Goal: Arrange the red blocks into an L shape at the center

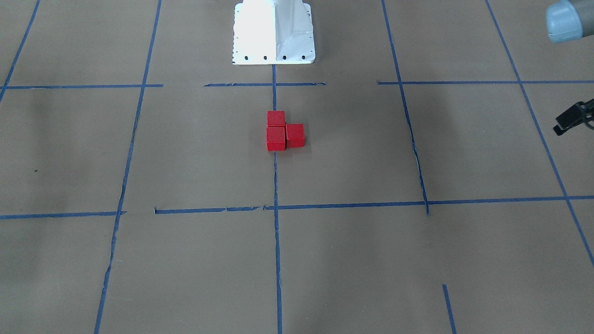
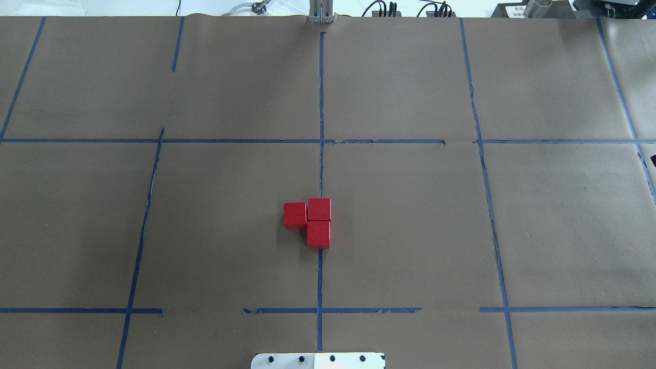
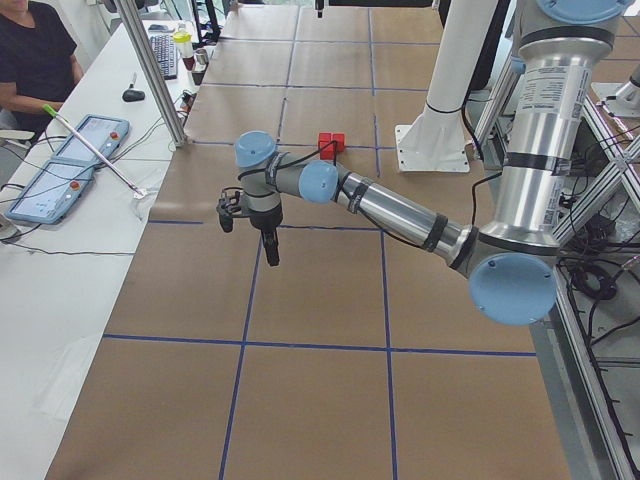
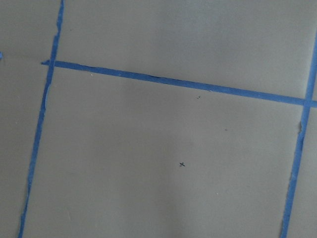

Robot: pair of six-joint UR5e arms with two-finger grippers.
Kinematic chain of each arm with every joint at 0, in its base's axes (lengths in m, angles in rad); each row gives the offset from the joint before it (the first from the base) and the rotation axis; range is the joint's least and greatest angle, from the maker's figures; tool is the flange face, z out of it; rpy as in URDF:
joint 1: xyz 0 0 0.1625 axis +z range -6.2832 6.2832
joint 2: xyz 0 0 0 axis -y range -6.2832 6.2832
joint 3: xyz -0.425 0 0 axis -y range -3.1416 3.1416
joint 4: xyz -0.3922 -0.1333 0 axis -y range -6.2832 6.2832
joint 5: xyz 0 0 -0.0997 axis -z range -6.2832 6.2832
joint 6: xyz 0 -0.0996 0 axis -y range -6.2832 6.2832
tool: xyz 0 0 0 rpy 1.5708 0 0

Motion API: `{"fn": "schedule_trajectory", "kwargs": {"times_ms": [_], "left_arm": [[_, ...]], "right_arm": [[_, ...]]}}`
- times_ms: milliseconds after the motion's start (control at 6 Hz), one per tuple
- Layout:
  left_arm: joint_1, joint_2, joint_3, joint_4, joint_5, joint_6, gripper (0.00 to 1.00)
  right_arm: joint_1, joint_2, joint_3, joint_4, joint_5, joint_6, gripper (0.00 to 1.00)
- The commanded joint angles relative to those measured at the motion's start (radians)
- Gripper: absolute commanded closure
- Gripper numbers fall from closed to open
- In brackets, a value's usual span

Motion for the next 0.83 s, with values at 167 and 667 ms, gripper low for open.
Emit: {"fn": "schedule_trajectory", "kwargs": {"times_ms": [167,667], "left_arm": [[-0.152,0.087,0.098,-0.006,-0.035,0.412,0.0],[-0.163,0.145,0.141,-0.058,-0.14,0.412,0.0]], "right_arm": [[0.108,-0.049,-0.032,-0.103,0.001,-0.238,0.0],[0.126,-0.101,-0.049,-0.086,0.009,-0.273,0.0]]}}
